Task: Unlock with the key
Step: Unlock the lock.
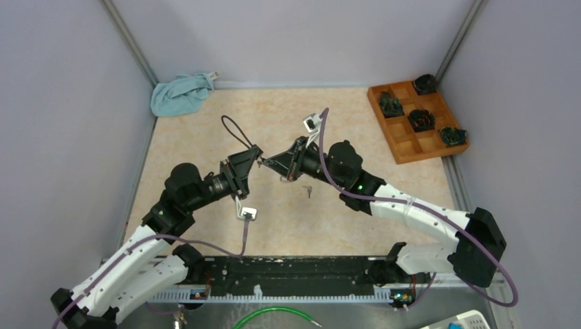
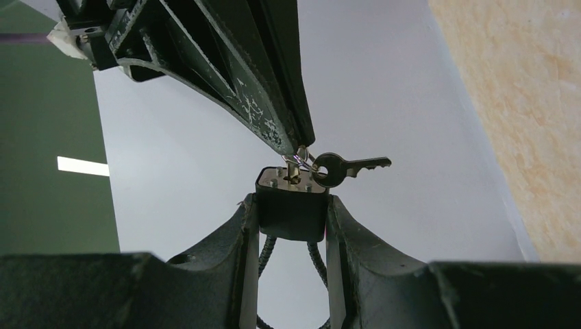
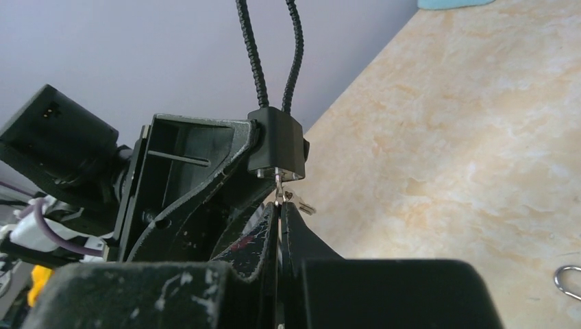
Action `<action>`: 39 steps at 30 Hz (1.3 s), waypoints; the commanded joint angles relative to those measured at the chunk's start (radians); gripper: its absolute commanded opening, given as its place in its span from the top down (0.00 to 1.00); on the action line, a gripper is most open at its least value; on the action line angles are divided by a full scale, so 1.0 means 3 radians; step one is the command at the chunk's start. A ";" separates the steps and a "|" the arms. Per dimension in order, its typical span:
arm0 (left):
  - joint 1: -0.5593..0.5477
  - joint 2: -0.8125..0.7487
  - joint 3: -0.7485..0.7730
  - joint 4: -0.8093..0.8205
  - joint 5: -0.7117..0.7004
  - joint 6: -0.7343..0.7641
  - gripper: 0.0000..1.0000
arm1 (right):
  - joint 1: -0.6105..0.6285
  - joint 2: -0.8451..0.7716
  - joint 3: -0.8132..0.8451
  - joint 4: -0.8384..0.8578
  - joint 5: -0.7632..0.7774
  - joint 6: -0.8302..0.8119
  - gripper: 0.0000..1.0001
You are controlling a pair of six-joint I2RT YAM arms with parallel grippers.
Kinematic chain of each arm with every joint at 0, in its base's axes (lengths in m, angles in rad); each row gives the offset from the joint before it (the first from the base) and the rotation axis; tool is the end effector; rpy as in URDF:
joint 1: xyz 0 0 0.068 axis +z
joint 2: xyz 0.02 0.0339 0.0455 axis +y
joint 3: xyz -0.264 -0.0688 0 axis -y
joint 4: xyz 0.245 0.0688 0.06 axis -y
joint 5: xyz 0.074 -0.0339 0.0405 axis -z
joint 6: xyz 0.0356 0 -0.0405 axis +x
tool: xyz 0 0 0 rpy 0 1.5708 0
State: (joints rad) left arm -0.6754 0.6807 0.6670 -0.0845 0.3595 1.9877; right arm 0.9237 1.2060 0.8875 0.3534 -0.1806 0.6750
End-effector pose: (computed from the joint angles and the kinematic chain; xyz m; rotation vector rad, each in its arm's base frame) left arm 0.1229 -0.1145 0.3258 1.7048 0.1299 0.6899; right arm 0.1675 0.2322 0.3442 -0.3706 1.6741 1.3751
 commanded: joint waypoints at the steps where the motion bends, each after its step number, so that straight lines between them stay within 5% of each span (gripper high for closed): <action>1: -0.0124 -0.0045 -0.0025 0.0261 0.0579 0.0092 1.00 | -0.0070 -0.0106 -0.0051 0.0669 -0.0058 0.0315 1.00; 5: -0.0121 -0.0026 0.0014 0.0228 0.0477 0.0057 1.00 | -0.0107 -0.0264 -0.0013 0.0274 -0.0043 0.0093 0.98; 8: -0.0121 -0.0006 0.0053 0.0166 0.0418 0.0055 1.00 | -0.0107 -0.0421 0.0011 -0.0030 0.0021 -0.0188 0.64; 12: -0.0121 0.0018 0.0062 0.0151 0.0365 0.0069 1.00 | -0.0106 -0.0581 0.0058 -0.0371 0.0072 -0.0463 0.50; 25: -0.0121 0.0052 0.0097 0.0113 0.0320 0.0109 1.00 | -0.0080 -0.0528 0.0142 -0.0542 -0.0165 -0.0528 0.53; 39: -0.0122 0.0057 0.0103 0.0103 0.0314 0.0128 1.00 | -0.0042 -0.0352 0.0196 -0.0379 -0.0165 -0.0481 0.78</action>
State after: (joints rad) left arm -0.7109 0.7006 0.6636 -0.0631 0.4454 2.0098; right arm 0.9031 1.0981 0.8852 0.1715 -0.2272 0.5339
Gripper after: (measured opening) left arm 0.385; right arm 0.272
